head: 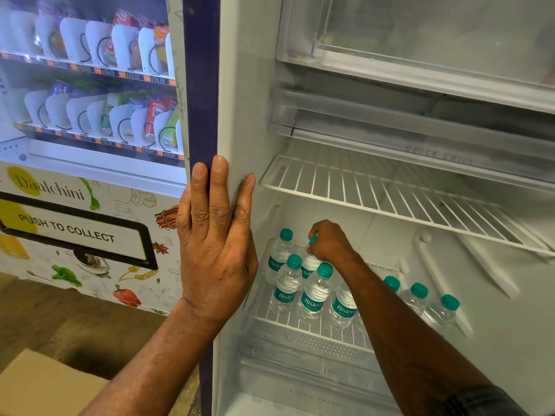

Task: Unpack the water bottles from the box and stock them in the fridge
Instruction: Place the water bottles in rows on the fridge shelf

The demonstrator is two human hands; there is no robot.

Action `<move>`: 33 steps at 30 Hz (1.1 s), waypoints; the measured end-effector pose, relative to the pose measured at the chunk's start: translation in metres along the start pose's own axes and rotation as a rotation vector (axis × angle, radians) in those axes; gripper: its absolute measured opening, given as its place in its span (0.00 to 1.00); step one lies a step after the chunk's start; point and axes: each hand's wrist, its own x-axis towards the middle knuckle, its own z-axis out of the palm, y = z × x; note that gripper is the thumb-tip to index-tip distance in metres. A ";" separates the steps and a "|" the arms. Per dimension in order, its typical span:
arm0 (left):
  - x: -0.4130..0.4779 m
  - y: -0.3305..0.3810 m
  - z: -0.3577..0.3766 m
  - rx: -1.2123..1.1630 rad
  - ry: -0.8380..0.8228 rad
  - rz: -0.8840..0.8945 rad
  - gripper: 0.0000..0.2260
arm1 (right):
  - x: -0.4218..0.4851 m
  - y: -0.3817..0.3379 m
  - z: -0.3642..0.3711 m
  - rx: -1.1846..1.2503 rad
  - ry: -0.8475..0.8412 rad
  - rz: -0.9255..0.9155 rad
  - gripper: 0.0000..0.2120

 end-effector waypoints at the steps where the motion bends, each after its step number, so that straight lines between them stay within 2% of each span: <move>1: 0.000 0.000 0.000 0.003 0.003 0.000 0.24 | -0.001 0.000 0.000 0.001 -0.001 -0.018 0.18; 11: 0.001 0.000 0.001 0.008 0.006 0.001 0.24 | -0.003 0.005 -0.006 0.003 -0.068 -0.184 0.18; 16: 0.001 0.001 0.000 0.003 0.007 -0.003 0.24 | -0.003 0.005 -0.006 0.004 -0.052 -0.170 0.20; 25: 0.001 0.000 0.000 0.013 0.003 -0.006 0.25 | -0.005 0.004 -0.004 0.023 0.021 -0.201 0.16; 33: 0.000 0.000 0.000 0.018 0.009 0.000 0.24 | -0.010 0.004 -0.004 -0.011 -0.015 -0.177 0.19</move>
